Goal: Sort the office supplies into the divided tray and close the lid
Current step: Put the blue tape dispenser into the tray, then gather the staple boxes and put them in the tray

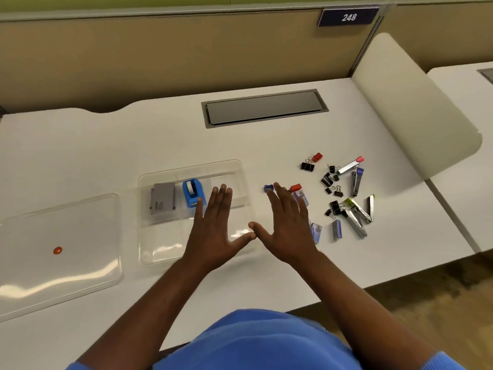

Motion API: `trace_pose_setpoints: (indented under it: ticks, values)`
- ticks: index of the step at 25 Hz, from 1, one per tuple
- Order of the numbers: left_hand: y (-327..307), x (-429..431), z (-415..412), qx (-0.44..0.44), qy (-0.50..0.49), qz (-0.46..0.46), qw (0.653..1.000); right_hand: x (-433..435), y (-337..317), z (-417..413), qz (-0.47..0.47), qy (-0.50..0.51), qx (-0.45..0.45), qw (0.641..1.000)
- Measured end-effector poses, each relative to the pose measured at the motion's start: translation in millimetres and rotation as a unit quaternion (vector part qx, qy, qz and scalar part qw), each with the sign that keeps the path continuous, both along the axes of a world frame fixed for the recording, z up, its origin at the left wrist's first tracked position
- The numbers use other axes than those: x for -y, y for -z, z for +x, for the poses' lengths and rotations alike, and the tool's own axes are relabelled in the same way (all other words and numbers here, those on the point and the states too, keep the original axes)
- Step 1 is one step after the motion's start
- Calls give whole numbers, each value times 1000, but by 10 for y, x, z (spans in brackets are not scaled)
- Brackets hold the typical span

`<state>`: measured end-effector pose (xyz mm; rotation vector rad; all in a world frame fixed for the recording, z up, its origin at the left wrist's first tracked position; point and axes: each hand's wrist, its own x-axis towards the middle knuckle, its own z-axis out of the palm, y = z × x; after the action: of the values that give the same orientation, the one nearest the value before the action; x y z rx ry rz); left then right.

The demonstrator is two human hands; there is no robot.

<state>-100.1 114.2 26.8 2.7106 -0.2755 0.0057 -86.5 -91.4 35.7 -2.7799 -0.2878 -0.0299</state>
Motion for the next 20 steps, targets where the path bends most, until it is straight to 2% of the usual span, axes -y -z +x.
trace_pose_setpoints:
  ticks: [12, 20]
  values:
    - [195, 1357, 357, -53, -10, 40, 998, 1419, 234, 356, 27, -5, -23, 999]
    - [400, 1801, 498, -99, -10, 91, 991, 1852, 558, 537, -22, -25, -43, 998]
